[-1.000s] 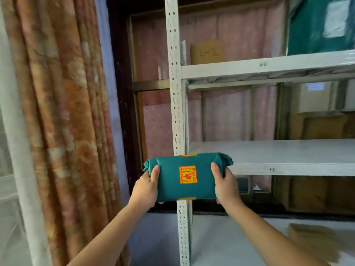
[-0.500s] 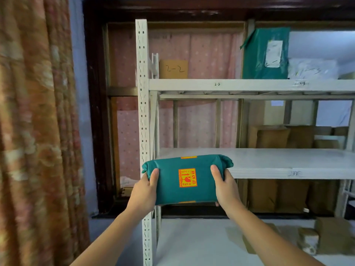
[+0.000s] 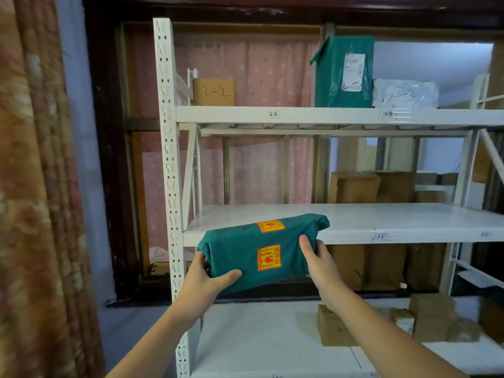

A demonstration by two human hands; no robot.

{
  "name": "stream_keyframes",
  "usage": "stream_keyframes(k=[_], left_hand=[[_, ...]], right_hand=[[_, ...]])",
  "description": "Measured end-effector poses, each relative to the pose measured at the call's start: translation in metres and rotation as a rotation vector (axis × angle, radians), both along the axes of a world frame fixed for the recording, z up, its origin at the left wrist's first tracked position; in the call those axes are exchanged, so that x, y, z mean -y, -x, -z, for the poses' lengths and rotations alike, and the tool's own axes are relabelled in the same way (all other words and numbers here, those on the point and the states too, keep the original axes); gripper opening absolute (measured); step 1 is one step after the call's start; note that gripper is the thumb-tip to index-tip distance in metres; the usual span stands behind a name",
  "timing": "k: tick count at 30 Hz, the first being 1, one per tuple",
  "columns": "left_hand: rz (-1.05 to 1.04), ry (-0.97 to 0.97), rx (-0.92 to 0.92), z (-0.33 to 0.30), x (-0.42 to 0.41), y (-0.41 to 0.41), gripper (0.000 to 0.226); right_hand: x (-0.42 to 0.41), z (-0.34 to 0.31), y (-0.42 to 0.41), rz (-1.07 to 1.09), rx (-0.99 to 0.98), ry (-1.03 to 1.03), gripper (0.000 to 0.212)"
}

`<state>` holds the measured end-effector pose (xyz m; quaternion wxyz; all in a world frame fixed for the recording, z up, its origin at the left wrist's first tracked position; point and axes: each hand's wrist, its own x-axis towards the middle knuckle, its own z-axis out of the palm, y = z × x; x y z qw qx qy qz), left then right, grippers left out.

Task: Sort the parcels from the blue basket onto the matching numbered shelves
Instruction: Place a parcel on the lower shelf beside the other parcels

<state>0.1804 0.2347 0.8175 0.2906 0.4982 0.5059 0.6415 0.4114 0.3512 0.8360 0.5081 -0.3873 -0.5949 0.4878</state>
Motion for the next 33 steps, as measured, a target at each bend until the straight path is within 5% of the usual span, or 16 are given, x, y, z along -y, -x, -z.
stream_keyframes(k=[3, 10, 14, 18, 20, 22, 26, 30, 33], left_hand=[[-0.116, -0.146, -0.165, -0.003, -0.005, -0.014, 0.057], [-0.457, -0.607, -1.100, 0.015, -0.024, -0.021, 0.076], [-0.429, -0.770, -1.296, 0.023, -0.024, -0.031, 0.069], [-0.321, -0.623, -1.353, 0.029, -0.019, -0.032, 0.083], [-0.236, -0.406, -1.214, 0.029, -0.016, -0.031, 0.105], [-0.055, -0.175, -0.801, 0.023, -0.011, -0.036, 0.118], [0.150, 0.075, -0.007, 0.007, -0.017, -0.051, 0.108], [0.298, 0.130, 0.332, 0.003, -0.031, -0.074, 0.077], [0.189, 0.074, 0.487, -0.004, -0.039, -0.093, 0.058]], right_hand=[[0.003, -0.012, 0.001, -0.010, -0.116, 0.156, 0.037], [0.010, -0.029, 0.009, -0.286, -0.476, 0.480, 0.071], [0.006, -0.028, 0.014, -0.199, -0.356, 0.384, 0.044], [0.000, -0.023, 0.009, -0.025, -0.347, 0.240, 0.036], [0.000, -0.023, 0.005, 0.006, -0.392, 0.177, 0.036], [-0.002, -0.021, 0.001, 0.020, -0.443, 0.151, 0.036], [-0.005, -0.014, 0.000, -0.016, -0.639, 0.207, 0.030], [0.000, -0.006, 0.000, -0.121, -0.824, 0.298, 0.028], [0.007, 0.006, -0.005, -0.187, -0.782, 0.312, 0.034]])
